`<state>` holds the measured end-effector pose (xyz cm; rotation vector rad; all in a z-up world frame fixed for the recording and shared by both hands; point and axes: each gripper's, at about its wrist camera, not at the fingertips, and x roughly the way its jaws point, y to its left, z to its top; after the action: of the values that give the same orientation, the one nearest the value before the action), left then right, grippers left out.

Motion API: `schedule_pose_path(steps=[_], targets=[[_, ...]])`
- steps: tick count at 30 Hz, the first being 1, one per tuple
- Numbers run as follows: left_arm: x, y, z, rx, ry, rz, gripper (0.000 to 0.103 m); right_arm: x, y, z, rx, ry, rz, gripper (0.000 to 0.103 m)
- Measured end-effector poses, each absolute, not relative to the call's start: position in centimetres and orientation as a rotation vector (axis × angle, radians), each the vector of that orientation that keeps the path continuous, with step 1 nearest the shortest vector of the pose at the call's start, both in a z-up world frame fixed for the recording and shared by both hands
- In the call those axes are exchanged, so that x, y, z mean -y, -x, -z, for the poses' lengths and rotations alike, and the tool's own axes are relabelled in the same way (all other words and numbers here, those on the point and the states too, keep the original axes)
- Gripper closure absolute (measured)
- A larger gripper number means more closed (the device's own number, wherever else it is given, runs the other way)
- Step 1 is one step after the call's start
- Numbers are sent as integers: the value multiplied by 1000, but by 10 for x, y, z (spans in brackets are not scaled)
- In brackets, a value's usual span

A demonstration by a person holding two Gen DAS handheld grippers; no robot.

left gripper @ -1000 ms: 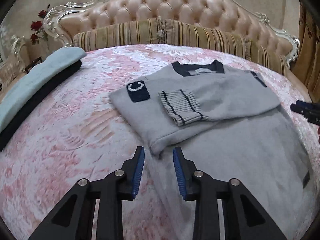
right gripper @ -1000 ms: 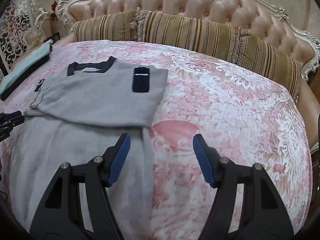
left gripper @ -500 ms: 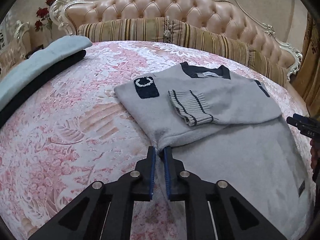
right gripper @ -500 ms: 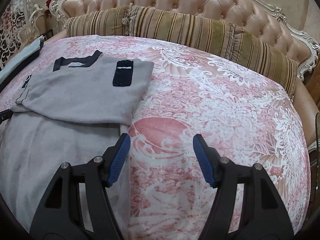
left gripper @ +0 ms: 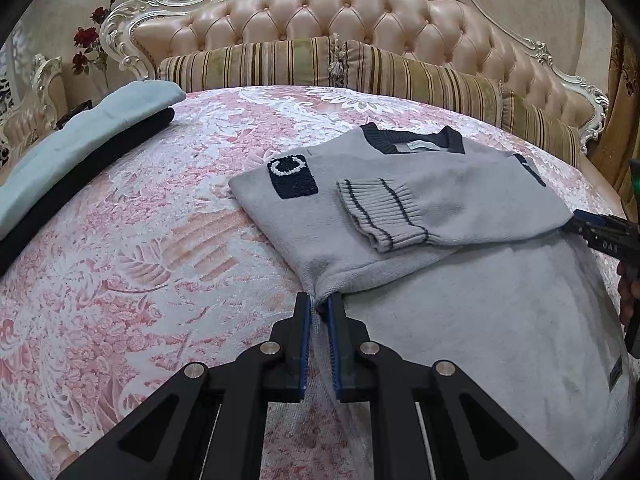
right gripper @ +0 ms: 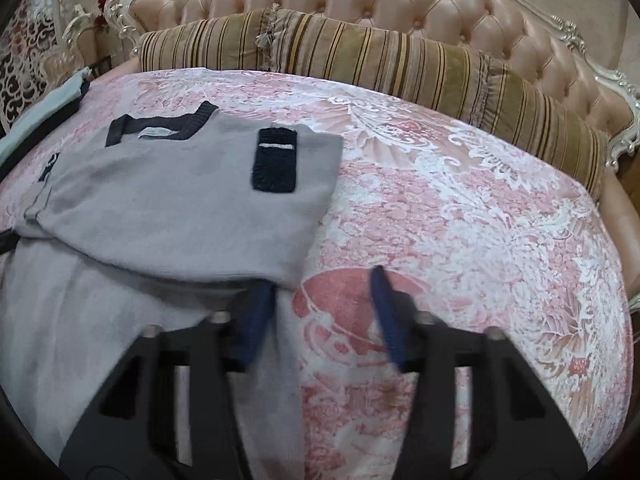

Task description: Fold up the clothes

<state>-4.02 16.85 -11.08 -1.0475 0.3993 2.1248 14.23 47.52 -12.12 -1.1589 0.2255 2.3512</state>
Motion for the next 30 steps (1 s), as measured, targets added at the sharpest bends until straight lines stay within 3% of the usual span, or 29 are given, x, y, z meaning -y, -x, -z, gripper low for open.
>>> schedule_pose_path(steps=[4, 18, 20, 22, 23, 28, 30], targets=[[-168, 40, 111, -397, 1048, -2125, 94, -470, -140, 121, -193, 1162, -2356, 70], [-166, 40, 111, -387, 1055, -2139, 94, -475, -141, 123, -222, 1165, -2365, 71], [-167, 38, 111, -400, 1046, -2143, 90, -473, -140, 123, -211, 1163, -2358, 70], [-168, 37, 110, -413, 1037, -2147, 89, -470, -140, 122, -173, 1158, -2345, 58], [-168, 36, 110, -419, 1032, -2149, 83, -471, -140, 122, -170, 1152, -2339, 56], [-170, 36, 111, -428, 1023, -2157, 81, -472, -139, 122, -174, 1150, -2333, 55], [-171, 37, 112, -431, 1030, -2155, 86, -471, -139, 122, -169, 1151, -2335, 55]])
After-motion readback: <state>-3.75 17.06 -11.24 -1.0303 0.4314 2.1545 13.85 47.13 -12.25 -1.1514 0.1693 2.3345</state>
